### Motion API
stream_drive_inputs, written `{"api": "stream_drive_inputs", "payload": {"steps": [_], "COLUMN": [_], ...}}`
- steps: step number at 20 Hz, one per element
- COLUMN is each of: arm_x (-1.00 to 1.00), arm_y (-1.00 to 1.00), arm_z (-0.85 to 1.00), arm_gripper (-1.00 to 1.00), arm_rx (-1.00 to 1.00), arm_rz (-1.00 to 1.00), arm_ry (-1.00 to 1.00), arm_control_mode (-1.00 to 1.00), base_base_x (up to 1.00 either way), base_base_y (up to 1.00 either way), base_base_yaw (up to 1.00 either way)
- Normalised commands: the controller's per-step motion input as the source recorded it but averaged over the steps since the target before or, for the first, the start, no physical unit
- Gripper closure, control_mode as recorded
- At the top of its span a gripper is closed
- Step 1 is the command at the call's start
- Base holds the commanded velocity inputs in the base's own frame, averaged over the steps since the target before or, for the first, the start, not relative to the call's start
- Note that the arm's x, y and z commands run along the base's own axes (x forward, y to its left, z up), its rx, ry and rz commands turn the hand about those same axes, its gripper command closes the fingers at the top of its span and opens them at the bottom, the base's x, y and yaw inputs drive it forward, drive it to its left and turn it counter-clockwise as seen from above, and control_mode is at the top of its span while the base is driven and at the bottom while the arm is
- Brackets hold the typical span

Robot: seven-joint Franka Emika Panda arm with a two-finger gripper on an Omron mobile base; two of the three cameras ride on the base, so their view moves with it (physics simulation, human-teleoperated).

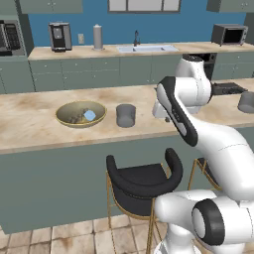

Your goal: There are four ice cubes in the ice bowl. Place two ice cubes in each glass of water.

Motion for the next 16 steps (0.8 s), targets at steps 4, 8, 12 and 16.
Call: {"api": "stream_drive_inputs", "payload": {"steps": [4, 8, 12, 16], "arm_x": [0.0, -0.21, -0.56, -0.13], "arm_y": [0.0, 0.0, 0.3, 1.0], "arm_z": [0.0, -0.01, 0.0, 0.0], "arm_gripper": [-1.0, -1.0, -1.0, -1.0], "arm_rx": [0.0, 0.02, 0.18, 0.03], "arm_rz": [0.0, 0.0, 0.0, 0.0], "arm_ry": [0.0, -0.03, -0.21, -0.06], "arm_control_mode": [-1.0, -1.0, -1.0, -1.0], "base_base_x": [0.0, 0.0, 0.0, 0.0], "base_base_y": [0.0, 0.0, 0.0, 0.0], "base_base_yaw": [0.0, 0.0, 0.0, 0.0]}}
